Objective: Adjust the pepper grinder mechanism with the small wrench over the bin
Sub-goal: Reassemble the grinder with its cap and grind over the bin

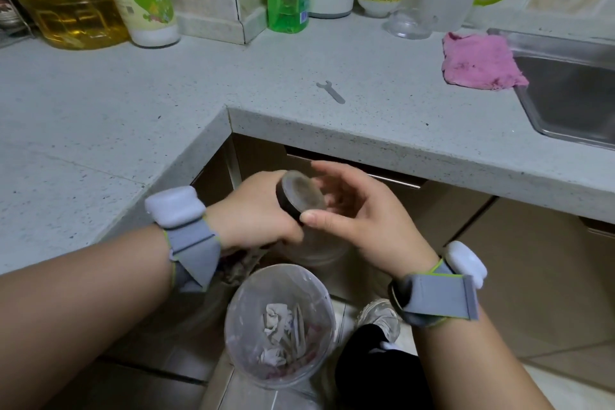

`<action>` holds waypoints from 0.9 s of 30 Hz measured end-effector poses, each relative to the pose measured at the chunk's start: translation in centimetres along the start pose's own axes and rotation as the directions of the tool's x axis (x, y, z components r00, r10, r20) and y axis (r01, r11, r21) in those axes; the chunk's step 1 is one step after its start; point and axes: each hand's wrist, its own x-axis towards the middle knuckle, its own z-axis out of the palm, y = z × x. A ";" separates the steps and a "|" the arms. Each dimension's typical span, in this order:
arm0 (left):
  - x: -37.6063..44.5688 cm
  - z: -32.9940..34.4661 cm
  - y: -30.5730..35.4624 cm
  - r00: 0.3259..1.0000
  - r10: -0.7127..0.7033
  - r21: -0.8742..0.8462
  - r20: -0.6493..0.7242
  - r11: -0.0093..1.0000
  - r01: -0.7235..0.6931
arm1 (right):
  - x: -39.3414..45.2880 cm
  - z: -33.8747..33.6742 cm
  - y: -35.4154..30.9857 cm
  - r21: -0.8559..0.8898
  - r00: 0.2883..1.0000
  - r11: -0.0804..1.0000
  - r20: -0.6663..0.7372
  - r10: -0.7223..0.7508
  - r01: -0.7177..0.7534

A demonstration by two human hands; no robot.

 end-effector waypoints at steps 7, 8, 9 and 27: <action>-0.3 -0.5 1.6 0.999 0.036 -0.938 0.001 0.347 -0.011 | -0.6 -2.2 2.4 -0.067 0.892 0.955 0.344 0.293 -0.288; -0.2 -0.7 1.7 1.000 0.007 -0.969 -0.014 0.245 -0.015 | -0.6 -2.0 2.6 -0.037 0.880 0.954 0.377 0.288 -0.296; 0.0 -0.8 1.8 0.999 -0.036 -0.988 -0.021 0.156 -0.016 | -0.6 -1.7 2.8 0.004 0.882 0.957 0.387 0.267 -0.291; 1.2 -1.7 -0.4 0.939 -0.343 -0.872 -0.009 0.463 0.161 | -1.7 -7.0 0.7 0.160 0.990 0.984 -0.128 -0.053 0.073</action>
